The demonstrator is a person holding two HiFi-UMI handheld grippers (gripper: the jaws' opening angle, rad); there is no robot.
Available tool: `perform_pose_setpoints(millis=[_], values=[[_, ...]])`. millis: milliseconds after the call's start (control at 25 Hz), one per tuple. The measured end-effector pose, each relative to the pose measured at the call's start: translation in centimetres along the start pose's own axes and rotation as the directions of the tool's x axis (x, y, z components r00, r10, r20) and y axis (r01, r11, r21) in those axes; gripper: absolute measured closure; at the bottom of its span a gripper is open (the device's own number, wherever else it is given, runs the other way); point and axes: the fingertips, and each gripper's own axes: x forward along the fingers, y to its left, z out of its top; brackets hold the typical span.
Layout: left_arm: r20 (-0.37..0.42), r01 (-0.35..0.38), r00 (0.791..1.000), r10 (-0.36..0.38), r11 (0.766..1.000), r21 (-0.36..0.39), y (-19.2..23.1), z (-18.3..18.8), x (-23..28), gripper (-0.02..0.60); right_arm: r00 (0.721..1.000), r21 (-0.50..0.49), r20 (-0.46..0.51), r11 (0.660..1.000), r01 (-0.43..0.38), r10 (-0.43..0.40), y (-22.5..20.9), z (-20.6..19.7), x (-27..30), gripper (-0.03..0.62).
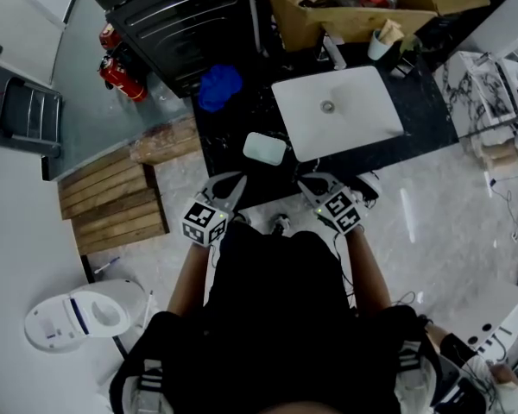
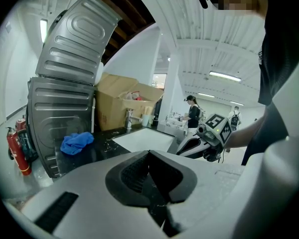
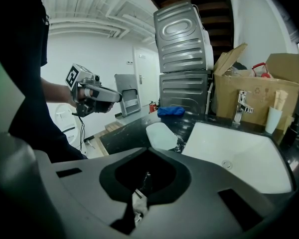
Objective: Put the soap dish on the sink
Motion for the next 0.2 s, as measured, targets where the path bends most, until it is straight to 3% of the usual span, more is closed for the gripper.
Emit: perform_pose_setpoints(millis=[200], values=[[-0.016,-0.002,1.000,0.002,1.000,-0.005,-0.30,-0.76,-0.53,0.581,1.000,0.001,-0.001,1.000,-0.001,0.001,0.27,-0.05,-0.04,0.600]])
